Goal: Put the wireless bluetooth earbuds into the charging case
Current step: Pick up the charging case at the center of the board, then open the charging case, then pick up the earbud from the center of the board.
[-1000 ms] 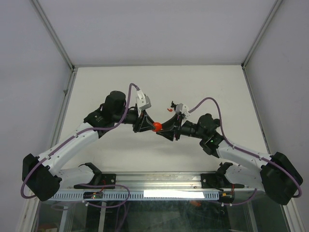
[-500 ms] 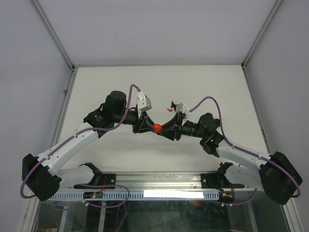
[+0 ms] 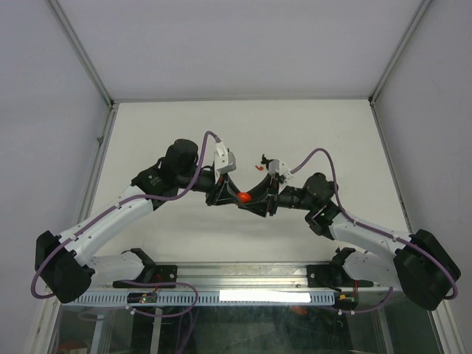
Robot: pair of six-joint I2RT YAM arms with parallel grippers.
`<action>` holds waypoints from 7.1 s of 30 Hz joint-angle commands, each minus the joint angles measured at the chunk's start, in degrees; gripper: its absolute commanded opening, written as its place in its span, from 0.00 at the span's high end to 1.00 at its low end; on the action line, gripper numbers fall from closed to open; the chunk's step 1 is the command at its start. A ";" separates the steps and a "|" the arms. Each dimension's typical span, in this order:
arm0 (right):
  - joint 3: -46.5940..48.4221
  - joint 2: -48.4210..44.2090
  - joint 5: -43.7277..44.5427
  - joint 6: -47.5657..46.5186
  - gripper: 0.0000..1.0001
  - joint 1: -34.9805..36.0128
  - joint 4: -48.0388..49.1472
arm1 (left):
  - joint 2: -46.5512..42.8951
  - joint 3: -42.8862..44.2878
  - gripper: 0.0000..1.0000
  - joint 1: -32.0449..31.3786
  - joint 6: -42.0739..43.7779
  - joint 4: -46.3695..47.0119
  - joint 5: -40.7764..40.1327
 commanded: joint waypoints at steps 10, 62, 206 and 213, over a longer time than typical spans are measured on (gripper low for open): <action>0.42 -0.73 -2.56 0.53 0.65 0.96 7.26 | -0.70 2.17 1.00 -1.05 2.78 3.39 -0.73; -1.83 -0.79 -4.73 1.64 1.00 -2.96 8.18 | -4.76 1.27 0.85 -1.04 3.88 2.66 -2.57; -15.44 -20.14 28.53 -7.99 1.00 -3.78 -2.88 | 30.80 4.53 0.64 3.25 -32.91 1.17 -50.20; -15.44 -19.98 28.60 -7.95 1.00 -3.73 -2.81 | 31.32 4.46 0.64 3.00 -33.39 0.51 -49.83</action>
